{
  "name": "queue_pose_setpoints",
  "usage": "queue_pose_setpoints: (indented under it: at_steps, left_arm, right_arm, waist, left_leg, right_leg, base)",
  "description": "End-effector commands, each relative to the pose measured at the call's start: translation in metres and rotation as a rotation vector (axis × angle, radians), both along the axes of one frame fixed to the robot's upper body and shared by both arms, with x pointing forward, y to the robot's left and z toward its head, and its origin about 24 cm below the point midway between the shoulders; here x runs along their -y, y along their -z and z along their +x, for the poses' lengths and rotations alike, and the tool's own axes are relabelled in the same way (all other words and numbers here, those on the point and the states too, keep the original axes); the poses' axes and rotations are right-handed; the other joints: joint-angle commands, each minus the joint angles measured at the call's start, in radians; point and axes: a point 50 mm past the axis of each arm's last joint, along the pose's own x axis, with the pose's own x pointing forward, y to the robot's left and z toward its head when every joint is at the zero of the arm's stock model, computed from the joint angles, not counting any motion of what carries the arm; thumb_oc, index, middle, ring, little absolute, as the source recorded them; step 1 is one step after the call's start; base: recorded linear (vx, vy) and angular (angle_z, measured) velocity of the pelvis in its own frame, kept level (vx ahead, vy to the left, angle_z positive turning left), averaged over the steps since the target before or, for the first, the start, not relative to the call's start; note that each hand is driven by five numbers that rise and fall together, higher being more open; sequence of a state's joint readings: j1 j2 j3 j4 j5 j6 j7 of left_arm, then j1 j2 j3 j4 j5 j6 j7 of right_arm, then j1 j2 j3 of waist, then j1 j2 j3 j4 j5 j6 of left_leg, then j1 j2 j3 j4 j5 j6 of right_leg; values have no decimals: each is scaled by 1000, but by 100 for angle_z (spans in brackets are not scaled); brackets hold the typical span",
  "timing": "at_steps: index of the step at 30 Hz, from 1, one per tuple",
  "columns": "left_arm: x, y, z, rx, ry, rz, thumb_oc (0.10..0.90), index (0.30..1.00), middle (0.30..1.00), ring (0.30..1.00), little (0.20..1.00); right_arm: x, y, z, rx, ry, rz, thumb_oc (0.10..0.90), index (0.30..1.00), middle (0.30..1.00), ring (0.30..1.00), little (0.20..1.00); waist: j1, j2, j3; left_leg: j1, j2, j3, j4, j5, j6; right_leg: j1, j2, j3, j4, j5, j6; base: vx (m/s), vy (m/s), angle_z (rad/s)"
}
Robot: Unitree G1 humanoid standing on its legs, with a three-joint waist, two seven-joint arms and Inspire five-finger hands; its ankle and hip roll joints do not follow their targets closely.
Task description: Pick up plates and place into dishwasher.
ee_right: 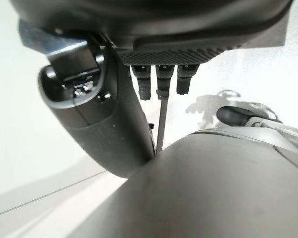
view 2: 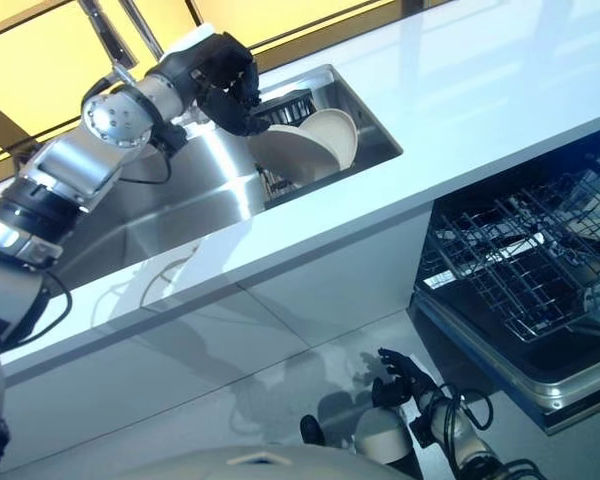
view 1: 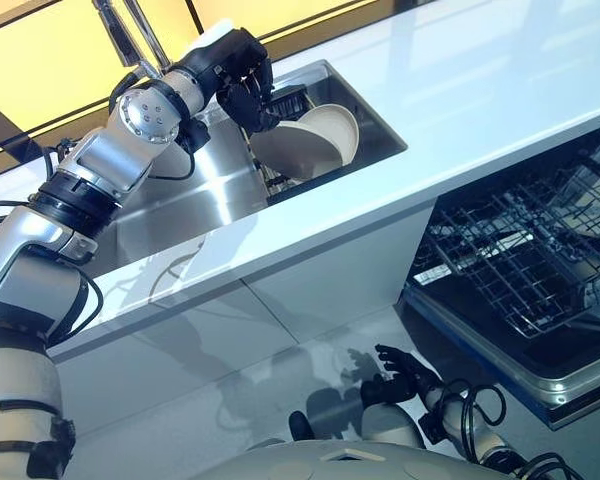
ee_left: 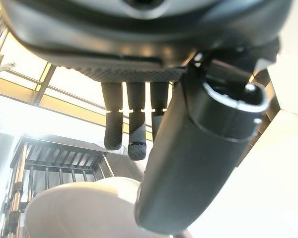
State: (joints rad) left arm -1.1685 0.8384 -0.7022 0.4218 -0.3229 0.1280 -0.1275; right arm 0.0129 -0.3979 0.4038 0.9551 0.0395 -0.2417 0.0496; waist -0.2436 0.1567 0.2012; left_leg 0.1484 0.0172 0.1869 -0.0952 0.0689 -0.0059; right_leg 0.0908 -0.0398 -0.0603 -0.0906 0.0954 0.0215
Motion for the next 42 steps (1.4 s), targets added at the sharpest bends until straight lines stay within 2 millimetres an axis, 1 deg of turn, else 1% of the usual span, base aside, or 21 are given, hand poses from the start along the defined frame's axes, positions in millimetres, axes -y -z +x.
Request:
queue_pose_setpoints:
  at_steps: [1,8,9,10,22,31,42]
  left_arm:
    - [-39,-54,-9,186,-85,-91,100,300,300,300,200]
    - [-47,-49,-5,158,-117,-60,100,300,300,300,200]
    - [-48,-47,-4,148,-120,-56,366,528,528,528,466]
    - [-49,-46,-3,138,-127,-46,800,900,900,900,900]
    - [-52,-32,-1,48,-98,-25,800,900,900,900,900]
    - [-53,-23,1,15,-96,-22,800,900,900,900,900]
    - [-59,-16,2,-6,-93,-67,800,900,900,900,900]
  right_arm:
    - [-21,0,-10,40,-48,103,800,900,900,900,900]
    - [-21,0,-12,44,-35,112,800,900,900,900,900]
    - [-21,0,-13,43,-31,113,800,900,900,900,900]
    - [-20,1,-14,40,-28,114,800,900,900,900,900]
    - [-14,1,-20,25,-22,114,800,900,900,900,900]
    - [-13,2,-23,17,-20,111,800,900,900,900,900]
    - [-12,5,-30,4,-3,106,800,900,900,900,900]
  waist:
    - [-4,-12,-98]
    - [-11,-11,-99]
    - [-12,-11,-100]
    - [-14,-10,-100]
    - [-20,-13,-95]
    - [-20,-12,-96]
    - [-24,-13,-95]
  left_leg:
    - [31,-29,15,29,-106,11]
    - [36,-28,23,25,-107,14]
    - [36,-29,23,25,-107,14]
    - [37,-29,25,24,-107,16]
    - [34,-29,28,22,-106,18]
    - [30,-29,27,23,-103,16]
    - [26,-29,30,23,-99,15]
  right_leg:
    - [16,28,13,67,-123,56]
    - [13,28,17,68,-120,62]
    - [13,28,18,68,-119,62]
    - [12,28,19,69,-119,63]
    - [5,28,20,68,-115,65]
    - [4,28,18,64,-113,64]
    - [2,26,16,62,-109,67]
  base:
    - [0,0,0]
    - [-1,7,-6]
    - [6,5,-5]
    - [0,0,0]
    - [0,0,0]
    - [0,0,0]
    - [0,0,0]
